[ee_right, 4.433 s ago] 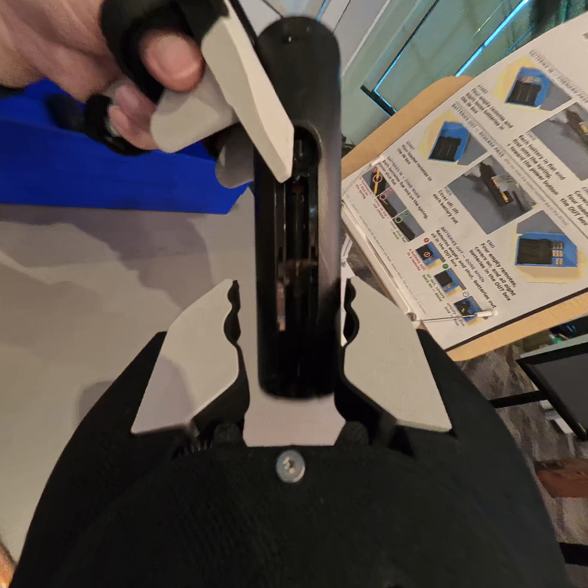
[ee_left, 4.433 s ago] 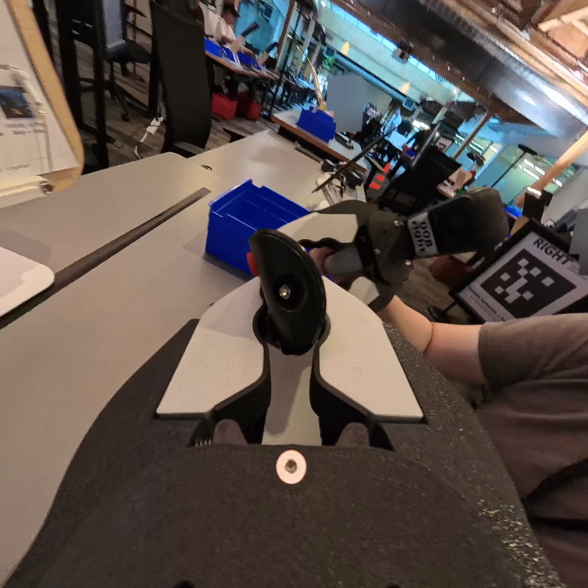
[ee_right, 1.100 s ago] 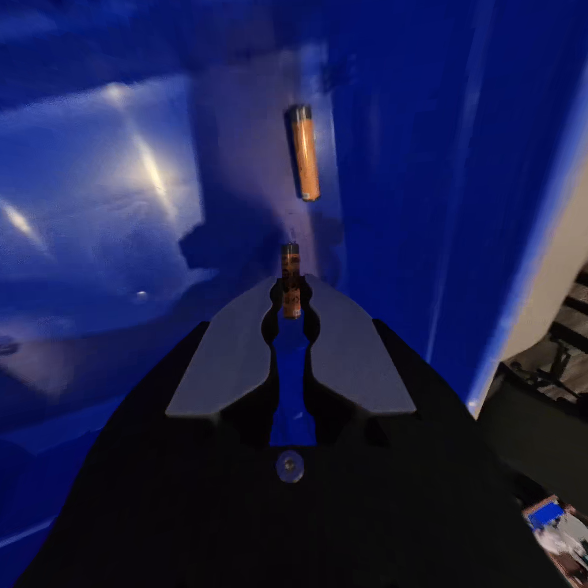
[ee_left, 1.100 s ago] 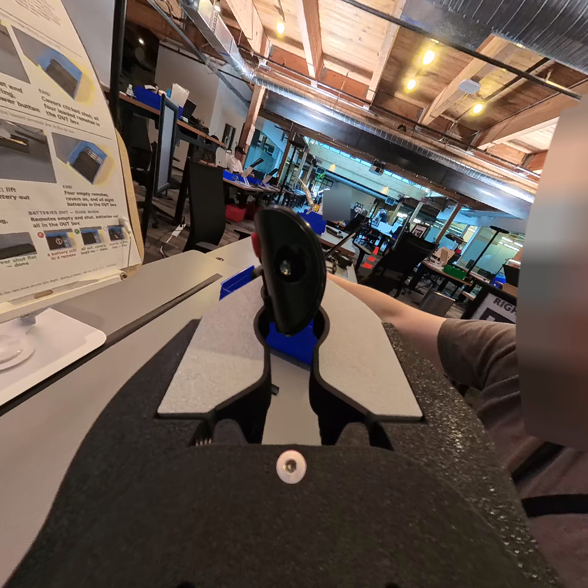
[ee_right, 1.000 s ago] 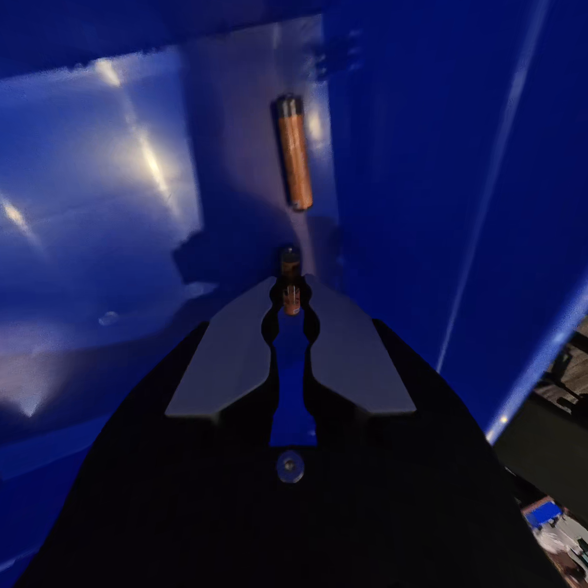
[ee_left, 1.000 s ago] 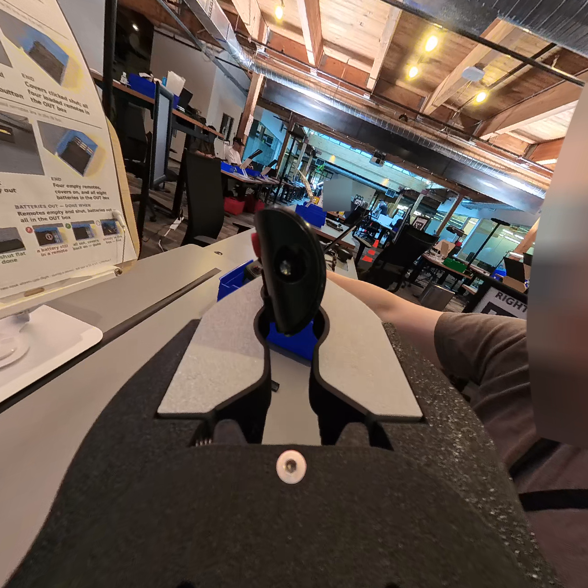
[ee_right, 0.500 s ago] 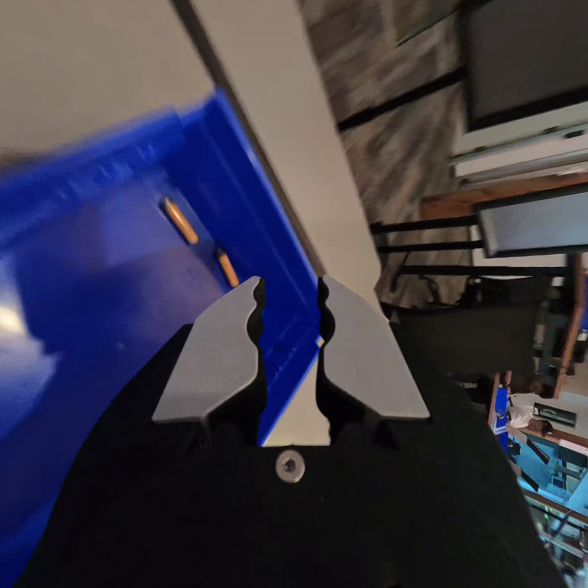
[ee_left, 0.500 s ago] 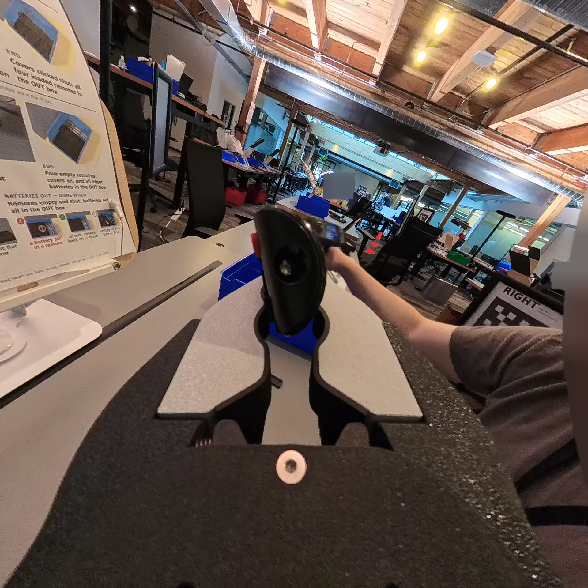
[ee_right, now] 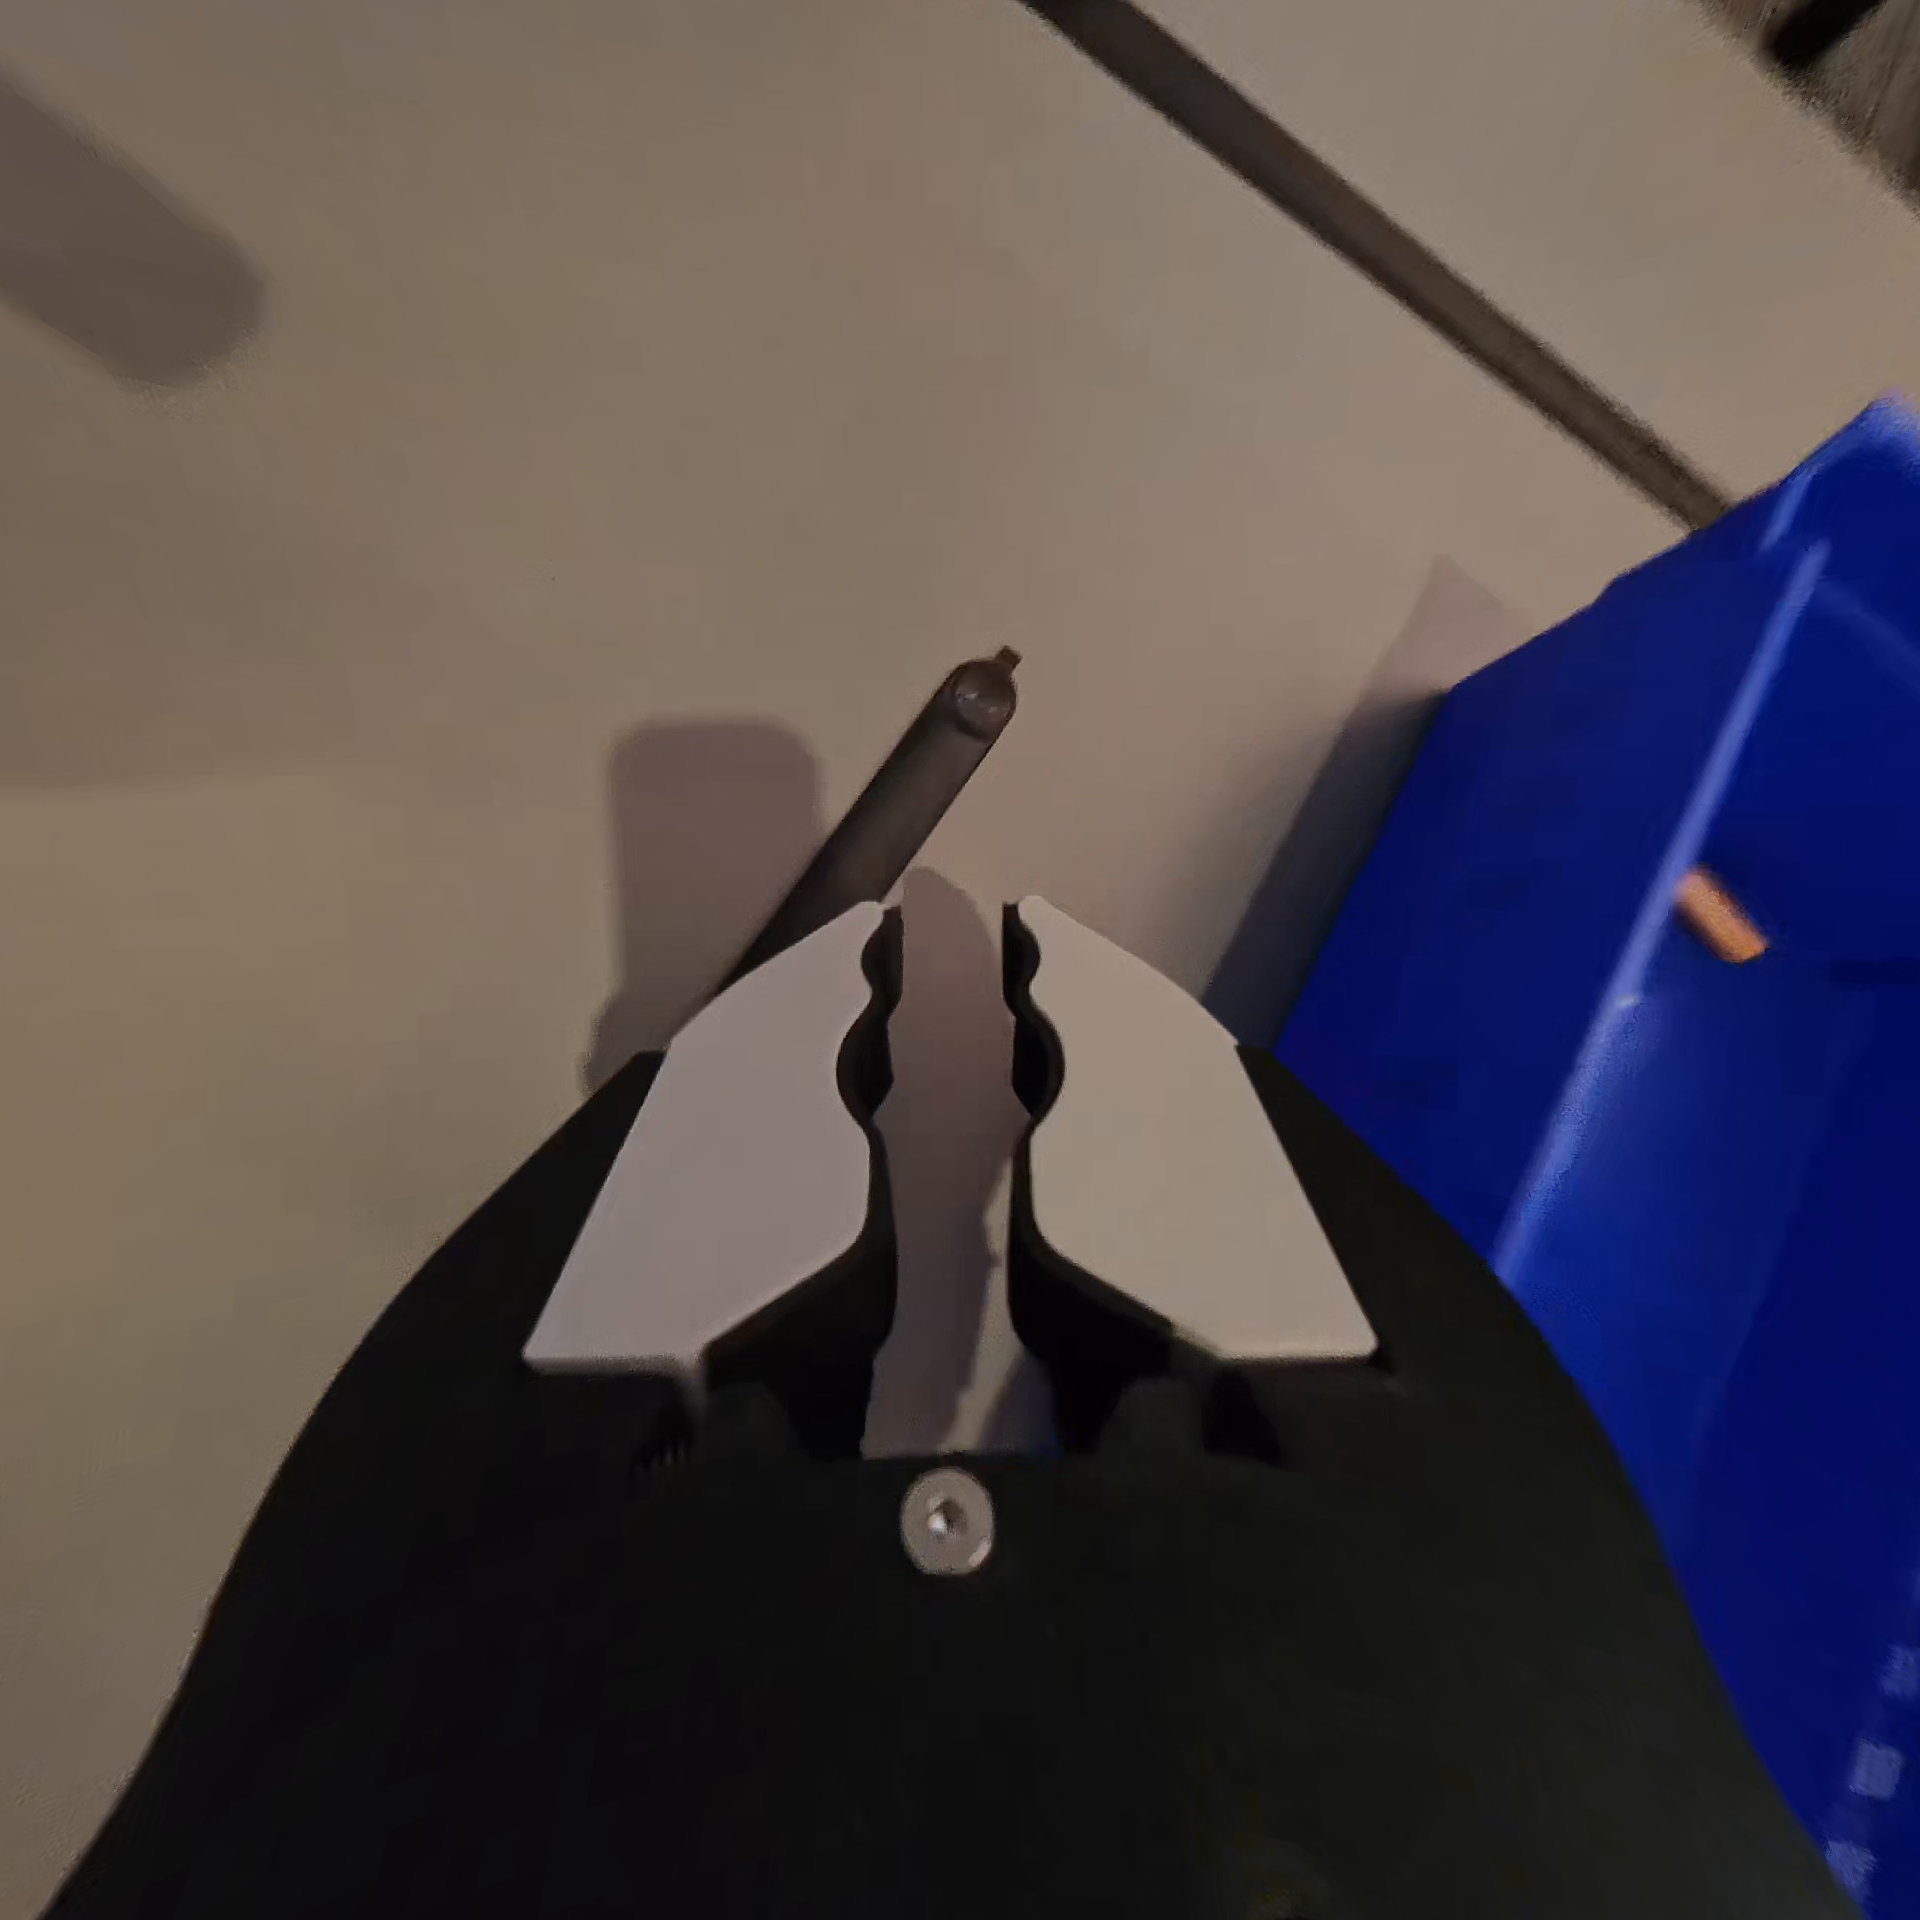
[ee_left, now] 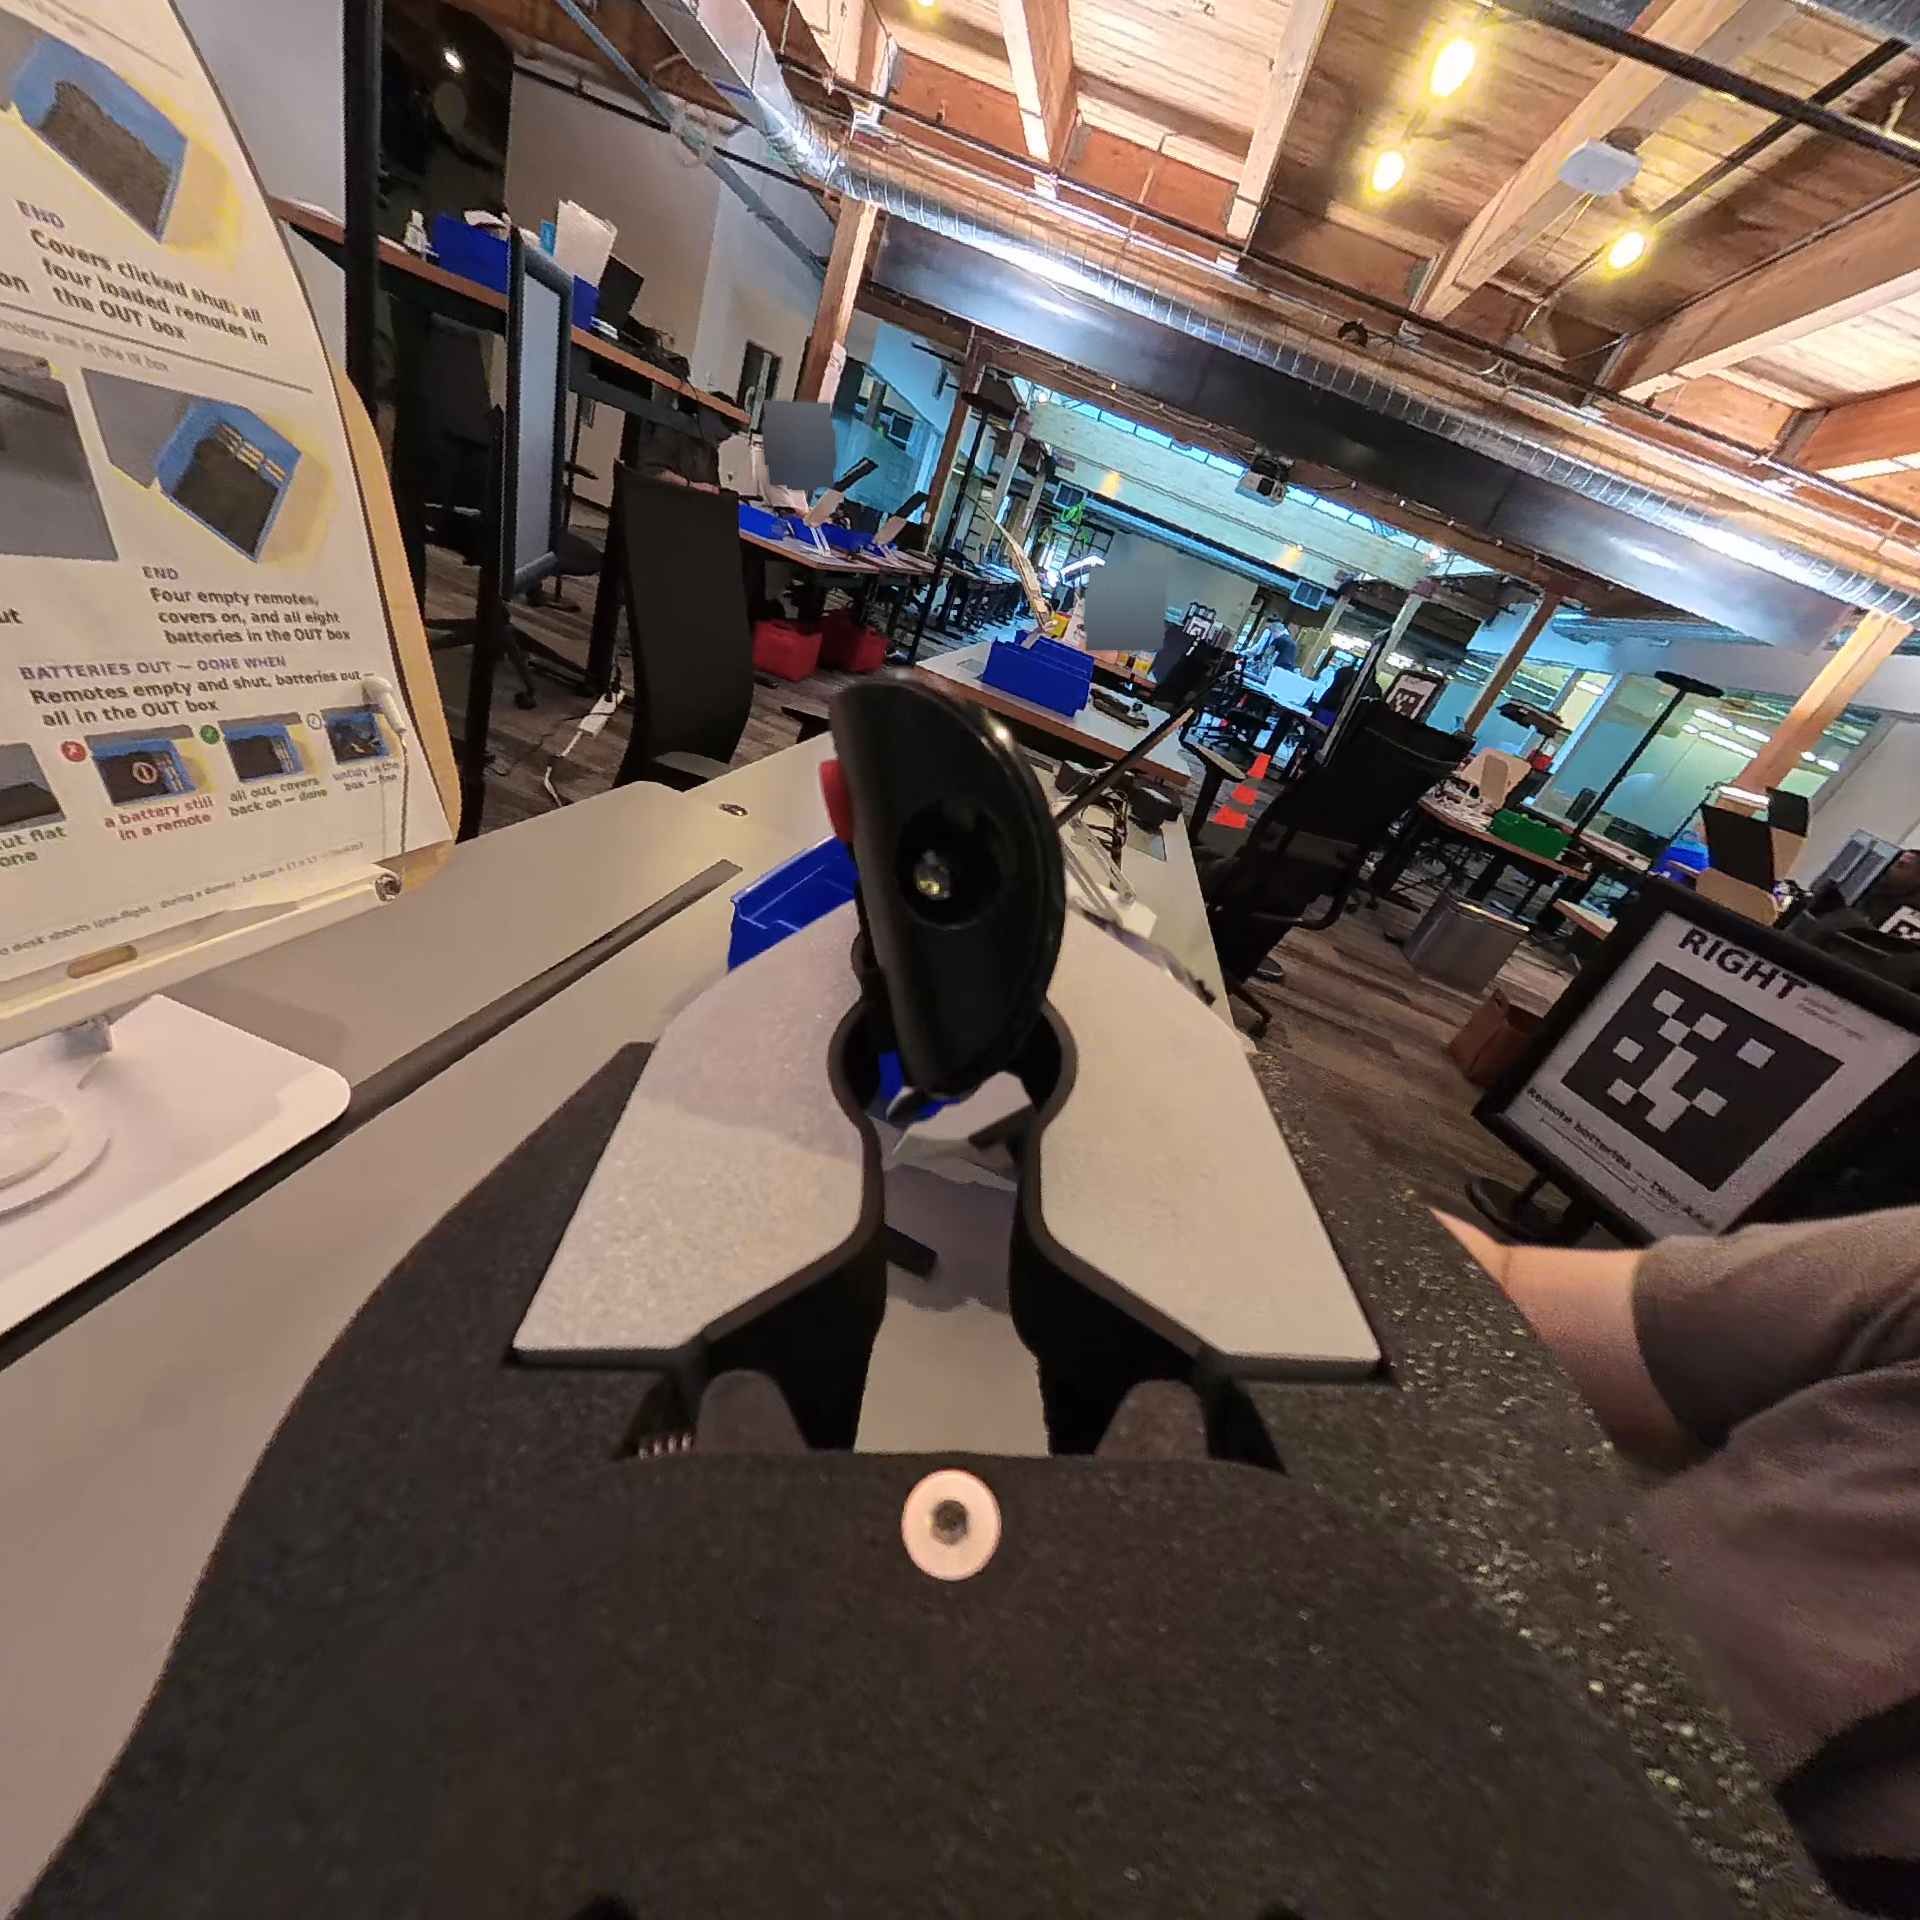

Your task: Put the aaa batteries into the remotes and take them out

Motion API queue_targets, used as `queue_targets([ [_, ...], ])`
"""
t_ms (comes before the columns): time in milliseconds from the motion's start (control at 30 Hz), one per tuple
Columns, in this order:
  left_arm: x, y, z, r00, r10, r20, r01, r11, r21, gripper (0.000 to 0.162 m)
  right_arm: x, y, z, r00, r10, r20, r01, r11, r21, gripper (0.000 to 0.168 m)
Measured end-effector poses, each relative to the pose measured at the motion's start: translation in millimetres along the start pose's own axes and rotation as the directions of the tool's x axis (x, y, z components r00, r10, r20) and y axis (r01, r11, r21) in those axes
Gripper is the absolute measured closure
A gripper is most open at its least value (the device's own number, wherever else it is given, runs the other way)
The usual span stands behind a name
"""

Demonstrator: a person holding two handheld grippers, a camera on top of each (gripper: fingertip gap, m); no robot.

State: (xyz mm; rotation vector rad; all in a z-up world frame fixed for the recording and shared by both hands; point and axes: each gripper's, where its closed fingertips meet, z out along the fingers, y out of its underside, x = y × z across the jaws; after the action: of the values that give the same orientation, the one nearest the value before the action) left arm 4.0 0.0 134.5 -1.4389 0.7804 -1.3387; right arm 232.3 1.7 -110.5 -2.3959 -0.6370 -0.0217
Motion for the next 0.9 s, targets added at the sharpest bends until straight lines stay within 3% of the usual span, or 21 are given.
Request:
queue_targets([
  [100,3.5,-2.1,-0.9,1.000,0.009,-0.008,-0.009,1.000,0.008,0.139,-18.7,10.5,11.9,0.976,0.180,0.119,-0.185,0.982,0.030,0.145],
  [267,8.0,-6.4,-4.8,0.999,-0.009,-0.052,0.010,0.999,0.032,0.139,-25.4,25.1,31.5,0.970,0.236,0.055,-0.237,0.971,0.017,0.140],
  [433,7.6,-7.5,-11.6,0.997,-0.027,-0.075,0.030,0.999,0.035,0.139,-25.4,25.4,43.2,0.978,0.209,-0.008,-0.209,0.978,-0.024,0.139],
  [600,10.2,-6.7,-14.6,0.993,-0.039,-0.115,0.043,0.999,0.028,0.139,-24.6,27.9,40.9,0.983,0.180,0.048,-0.177,0.983,-0.059,0.144],
  [767,17.8,-6.1,-12.7,0.972,-0.093,-0.217,0.102,0.994,0.029,0.139,-23.4,23.3,33.5,0.993,0.098,0.071,-0.099,0.995,0.021,0.146],
  [900,8.1,2.5,-5.5,0.974,-0.122,-0.192,0.124,0.992,-0.003,0.139,-31.4,26.6,32.4,0.991,0.033,0.127,-0.033,0.999,-0.004,0.146],
])
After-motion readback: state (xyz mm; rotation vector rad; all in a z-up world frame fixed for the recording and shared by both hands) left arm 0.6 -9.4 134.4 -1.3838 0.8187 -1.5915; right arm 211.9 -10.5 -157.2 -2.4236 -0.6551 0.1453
